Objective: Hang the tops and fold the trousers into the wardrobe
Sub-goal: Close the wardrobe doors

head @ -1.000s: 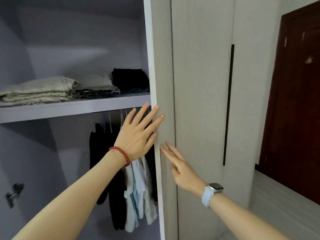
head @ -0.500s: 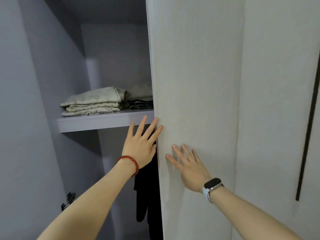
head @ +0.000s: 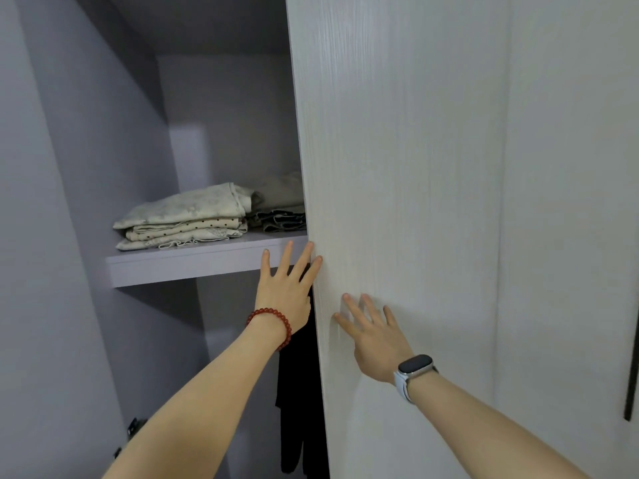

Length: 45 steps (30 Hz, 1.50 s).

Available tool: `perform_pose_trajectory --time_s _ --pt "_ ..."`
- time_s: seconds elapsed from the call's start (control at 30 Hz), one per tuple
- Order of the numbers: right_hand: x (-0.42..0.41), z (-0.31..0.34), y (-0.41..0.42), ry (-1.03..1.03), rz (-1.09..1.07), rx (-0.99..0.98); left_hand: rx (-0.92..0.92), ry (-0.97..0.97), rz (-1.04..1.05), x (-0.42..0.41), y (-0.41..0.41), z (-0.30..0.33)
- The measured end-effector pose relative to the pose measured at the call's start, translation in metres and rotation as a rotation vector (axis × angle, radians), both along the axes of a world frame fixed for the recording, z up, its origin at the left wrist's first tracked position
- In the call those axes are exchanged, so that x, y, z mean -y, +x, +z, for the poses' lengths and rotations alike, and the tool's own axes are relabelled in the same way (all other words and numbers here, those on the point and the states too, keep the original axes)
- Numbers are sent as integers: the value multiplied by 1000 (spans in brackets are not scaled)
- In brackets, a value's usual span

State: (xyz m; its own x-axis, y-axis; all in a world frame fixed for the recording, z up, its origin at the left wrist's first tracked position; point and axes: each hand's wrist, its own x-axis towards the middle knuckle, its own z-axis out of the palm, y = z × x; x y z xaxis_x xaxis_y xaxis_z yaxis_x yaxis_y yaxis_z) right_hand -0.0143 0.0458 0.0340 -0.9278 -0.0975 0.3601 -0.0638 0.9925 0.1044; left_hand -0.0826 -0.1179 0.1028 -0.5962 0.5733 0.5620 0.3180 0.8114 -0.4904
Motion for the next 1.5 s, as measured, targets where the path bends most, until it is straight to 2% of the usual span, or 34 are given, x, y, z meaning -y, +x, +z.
perform_pose_trajectory --time_s 0.1,0.17,0.3,0.37,0.53,0.73,0.83,0.9,1.0,1.07,1.17,1.27,1.37,1.5 --pt "3 5 8 -74 23 35 41 23 46 0 9 8" --pt "7 6 22 -146 37 42 71 140 16 5 25 8" --pt "23 -1 69 -283 153 -18 -25 483 -164 31 83 -19" --pt "38 -9 97 -385 233 -65 33 609 -182 52 123 -39" --pt "99 -43 169 -537 449 -71 70 738 24 126 239 -77" --pt "202 -71 214 -660 708 45 -92 856 174 227 344 -85" --pt "260 -65 227 -661 822 112 -149 940 251 270 366 -83" --pt "294 -60 230 -660 884 152 -98 976 345 297 364 -82" --pt "337 -61 227 -681 916 188 127 1004 460 334 338 -74" --pt "354 -63 219 -710 904 196 287 1046 373 348 321 -64" --pt "366 -65 204 -727 916 175 403 1282 138 357 308 -58" --pt "365 -66 199 -782 941 147 429 1383 3 367 301 -70" --pt "353 -70 205 -847 980 111 424 1329 -109 361 300 -76" --pt "322 -71 212 -798 1000 -71 435 1092 -278 326 299 -72"
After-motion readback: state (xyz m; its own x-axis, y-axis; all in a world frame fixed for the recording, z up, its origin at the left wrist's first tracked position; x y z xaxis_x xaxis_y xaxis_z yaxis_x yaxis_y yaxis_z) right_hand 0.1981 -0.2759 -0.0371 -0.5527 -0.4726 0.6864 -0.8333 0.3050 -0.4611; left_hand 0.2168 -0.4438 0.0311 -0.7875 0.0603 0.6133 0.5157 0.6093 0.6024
